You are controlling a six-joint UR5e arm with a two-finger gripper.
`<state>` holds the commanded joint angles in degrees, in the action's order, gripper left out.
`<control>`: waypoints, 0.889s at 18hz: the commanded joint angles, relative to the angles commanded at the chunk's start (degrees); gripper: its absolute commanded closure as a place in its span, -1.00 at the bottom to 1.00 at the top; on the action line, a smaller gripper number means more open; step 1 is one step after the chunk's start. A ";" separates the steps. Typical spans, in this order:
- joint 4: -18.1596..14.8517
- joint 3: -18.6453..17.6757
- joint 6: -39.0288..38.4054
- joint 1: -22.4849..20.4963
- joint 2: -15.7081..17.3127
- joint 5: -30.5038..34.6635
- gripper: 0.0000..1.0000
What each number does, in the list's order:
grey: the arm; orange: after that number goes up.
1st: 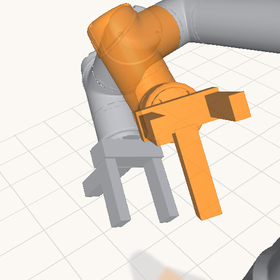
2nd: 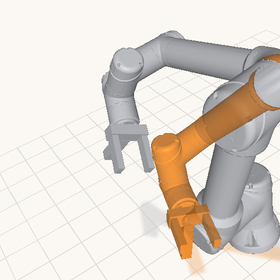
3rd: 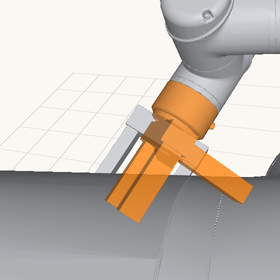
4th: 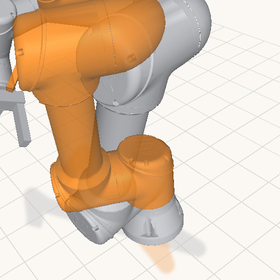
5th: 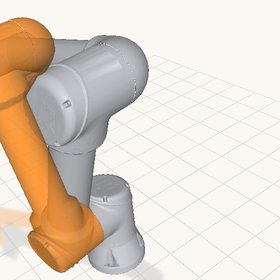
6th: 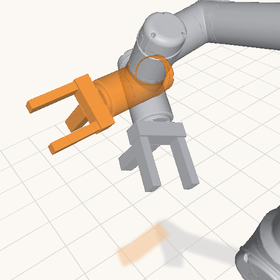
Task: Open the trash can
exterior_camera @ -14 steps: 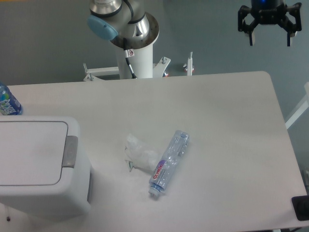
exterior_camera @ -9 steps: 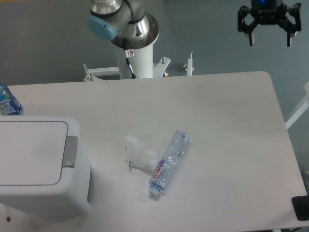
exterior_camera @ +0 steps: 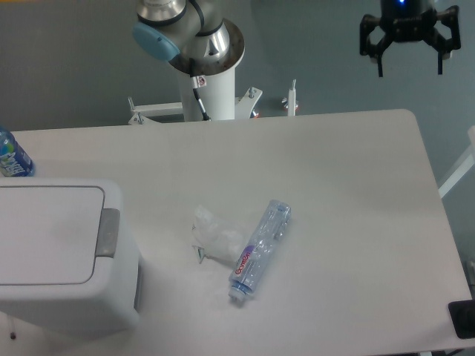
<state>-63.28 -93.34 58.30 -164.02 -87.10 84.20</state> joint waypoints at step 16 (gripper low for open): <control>-0.09 5.44 -45.64 21.44 -5.17 -9.39 -1.00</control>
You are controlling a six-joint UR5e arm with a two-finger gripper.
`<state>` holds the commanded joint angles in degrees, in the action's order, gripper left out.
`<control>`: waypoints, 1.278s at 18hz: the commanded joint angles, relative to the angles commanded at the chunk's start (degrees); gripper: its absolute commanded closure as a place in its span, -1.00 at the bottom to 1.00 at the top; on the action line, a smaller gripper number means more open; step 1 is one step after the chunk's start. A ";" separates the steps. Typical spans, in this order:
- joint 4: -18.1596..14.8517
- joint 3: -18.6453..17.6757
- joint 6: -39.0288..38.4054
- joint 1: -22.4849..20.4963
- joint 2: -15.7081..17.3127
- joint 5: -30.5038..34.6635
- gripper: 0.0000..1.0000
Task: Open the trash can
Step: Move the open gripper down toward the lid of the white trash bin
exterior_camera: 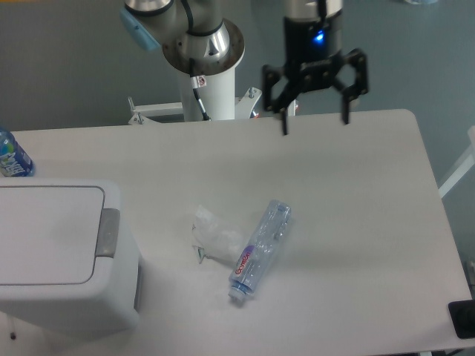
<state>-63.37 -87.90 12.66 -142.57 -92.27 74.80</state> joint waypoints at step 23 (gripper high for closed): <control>5.36 1.85 -9.41 9.85 -8.45 -8.80 -1.00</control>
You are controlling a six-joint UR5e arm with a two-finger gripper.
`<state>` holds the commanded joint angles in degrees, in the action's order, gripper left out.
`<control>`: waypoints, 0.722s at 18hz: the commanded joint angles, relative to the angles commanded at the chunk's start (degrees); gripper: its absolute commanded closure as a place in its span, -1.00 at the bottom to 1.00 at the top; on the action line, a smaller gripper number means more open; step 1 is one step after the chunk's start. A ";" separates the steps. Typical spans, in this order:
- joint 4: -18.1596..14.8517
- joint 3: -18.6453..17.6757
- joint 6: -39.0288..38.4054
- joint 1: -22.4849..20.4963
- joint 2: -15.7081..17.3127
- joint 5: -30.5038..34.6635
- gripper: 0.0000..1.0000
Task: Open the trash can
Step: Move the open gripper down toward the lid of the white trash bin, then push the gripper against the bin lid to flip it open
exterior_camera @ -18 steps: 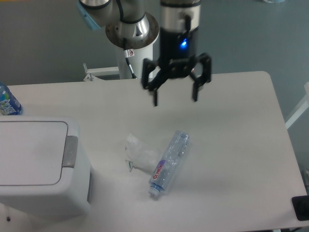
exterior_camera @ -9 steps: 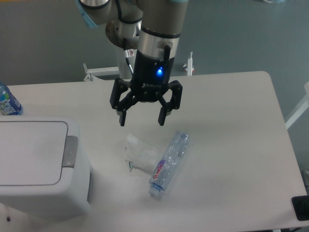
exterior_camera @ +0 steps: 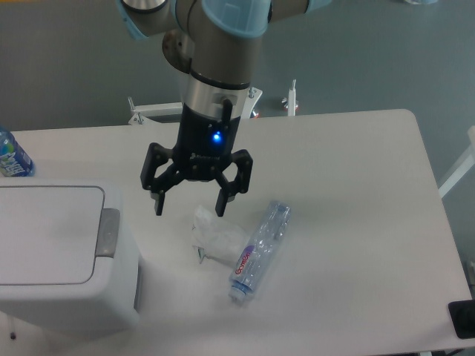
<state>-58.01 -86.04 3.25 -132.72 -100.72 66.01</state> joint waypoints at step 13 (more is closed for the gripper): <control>1.76 0.26 -1.41 3.08 -2.37 0.26 -1.00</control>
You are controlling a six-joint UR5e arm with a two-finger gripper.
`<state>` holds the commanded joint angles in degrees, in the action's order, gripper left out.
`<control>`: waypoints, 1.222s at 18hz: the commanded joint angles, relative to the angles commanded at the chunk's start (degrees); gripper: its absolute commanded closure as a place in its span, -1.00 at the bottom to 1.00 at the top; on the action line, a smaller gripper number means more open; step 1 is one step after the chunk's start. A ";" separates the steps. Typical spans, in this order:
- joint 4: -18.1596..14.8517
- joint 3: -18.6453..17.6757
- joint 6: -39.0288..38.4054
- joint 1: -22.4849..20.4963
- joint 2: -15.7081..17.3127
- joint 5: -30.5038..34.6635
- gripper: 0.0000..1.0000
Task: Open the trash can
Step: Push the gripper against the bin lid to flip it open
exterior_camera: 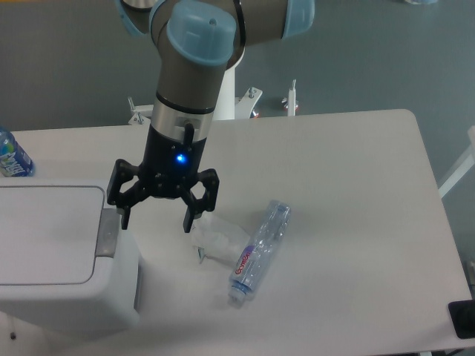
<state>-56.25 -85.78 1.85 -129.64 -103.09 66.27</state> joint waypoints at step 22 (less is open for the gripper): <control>0.26 -0.09 0.00 0.62 -0.62 0.35 -1.00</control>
<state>-55.99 -85.87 1.85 -129.02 -103.71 66.62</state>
